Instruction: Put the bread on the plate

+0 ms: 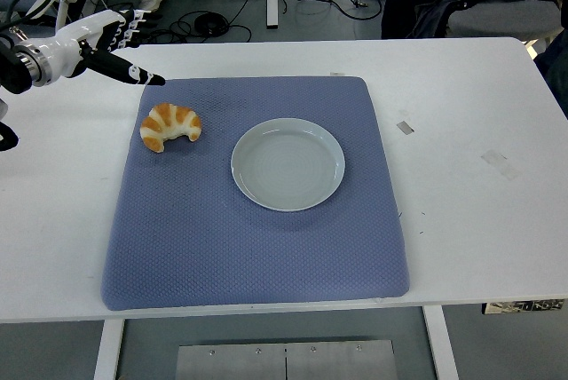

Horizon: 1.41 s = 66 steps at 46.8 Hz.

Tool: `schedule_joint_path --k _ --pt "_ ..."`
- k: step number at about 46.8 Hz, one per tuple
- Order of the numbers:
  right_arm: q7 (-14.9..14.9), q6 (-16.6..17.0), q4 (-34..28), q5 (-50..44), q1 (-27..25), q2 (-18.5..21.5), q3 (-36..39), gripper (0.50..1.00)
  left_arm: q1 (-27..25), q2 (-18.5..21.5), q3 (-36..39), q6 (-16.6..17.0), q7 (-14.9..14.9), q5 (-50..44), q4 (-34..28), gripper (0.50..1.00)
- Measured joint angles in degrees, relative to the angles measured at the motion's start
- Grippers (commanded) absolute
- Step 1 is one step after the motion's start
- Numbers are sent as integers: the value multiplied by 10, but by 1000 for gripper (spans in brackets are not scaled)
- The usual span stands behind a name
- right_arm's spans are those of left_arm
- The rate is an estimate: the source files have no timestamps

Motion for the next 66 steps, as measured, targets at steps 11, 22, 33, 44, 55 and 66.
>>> schedule_joint_path --k 11,22,33,44,55,66 --pt "0 0 0 0 0 0 0 1000 -13 3 48 3 -4 24 4 965" --pt "0 0 0 0 0 0 0 1000 -18 -3 96 47 -3 25 16 955" --pt "0 0 0 0 0 0 0 1000 -29 -11 116 52 -1 25 16 952" --pt "0 0 0 0 0 0 0 1000 -24 -43 123 52 2 23 16 948" --pt "0 0 0 0 0 0 0 1000 -25 -52 147 53 7 23 18 933" --pt "0 0 0 0 0 0 0 1000 -27 -52 158 53 8 23 28 905"
